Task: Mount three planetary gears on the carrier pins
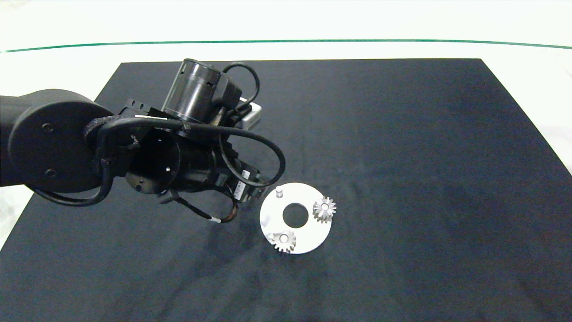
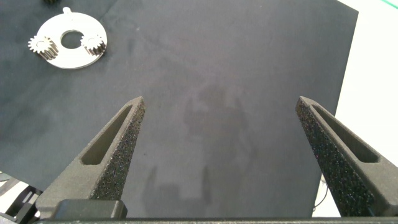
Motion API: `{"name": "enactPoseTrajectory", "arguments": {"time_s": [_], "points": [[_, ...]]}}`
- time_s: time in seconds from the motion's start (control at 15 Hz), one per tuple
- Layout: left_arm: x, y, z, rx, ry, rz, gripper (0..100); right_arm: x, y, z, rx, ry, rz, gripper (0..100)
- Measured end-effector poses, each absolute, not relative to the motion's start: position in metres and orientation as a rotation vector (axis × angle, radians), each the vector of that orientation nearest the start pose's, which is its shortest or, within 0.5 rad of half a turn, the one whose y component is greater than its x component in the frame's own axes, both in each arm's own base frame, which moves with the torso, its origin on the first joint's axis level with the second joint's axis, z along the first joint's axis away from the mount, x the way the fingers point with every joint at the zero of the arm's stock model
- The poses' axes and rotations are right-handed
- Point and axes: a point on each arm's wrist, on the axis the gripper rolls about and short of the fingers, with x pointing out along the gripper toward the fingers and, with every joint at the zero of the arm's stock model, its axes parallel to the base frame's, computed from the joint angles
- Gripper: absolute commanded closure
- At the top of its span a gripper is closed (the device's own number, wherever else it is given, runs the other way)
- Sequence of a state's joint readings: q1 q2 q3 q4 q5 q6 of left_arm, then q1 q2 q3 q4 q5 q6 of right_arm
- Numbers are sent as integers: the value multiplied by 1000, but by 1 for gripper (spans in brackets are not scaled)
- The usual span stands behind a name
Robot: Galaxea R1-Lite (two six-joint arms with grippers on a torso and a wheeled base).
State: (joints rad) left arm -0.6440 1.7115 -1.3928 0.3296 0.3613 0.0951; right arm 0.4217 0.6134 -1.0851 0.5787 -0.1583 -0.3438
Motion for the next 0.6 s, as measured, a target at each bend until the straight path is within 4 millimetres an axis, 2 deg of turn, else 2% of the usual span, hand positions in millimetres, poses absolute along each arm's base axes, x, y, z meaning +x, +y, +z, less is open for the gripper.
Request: {"name": "enactPoseTrajectory", "arguments": {"time_s": [0.27,0.6], "points": [[271,-169,246,394,589,-242,0,-21,-13,308,-372,48,277,0],[284,-177,234,406,617,-240,0,-22,-14,308,-371,44,275,0]]}}
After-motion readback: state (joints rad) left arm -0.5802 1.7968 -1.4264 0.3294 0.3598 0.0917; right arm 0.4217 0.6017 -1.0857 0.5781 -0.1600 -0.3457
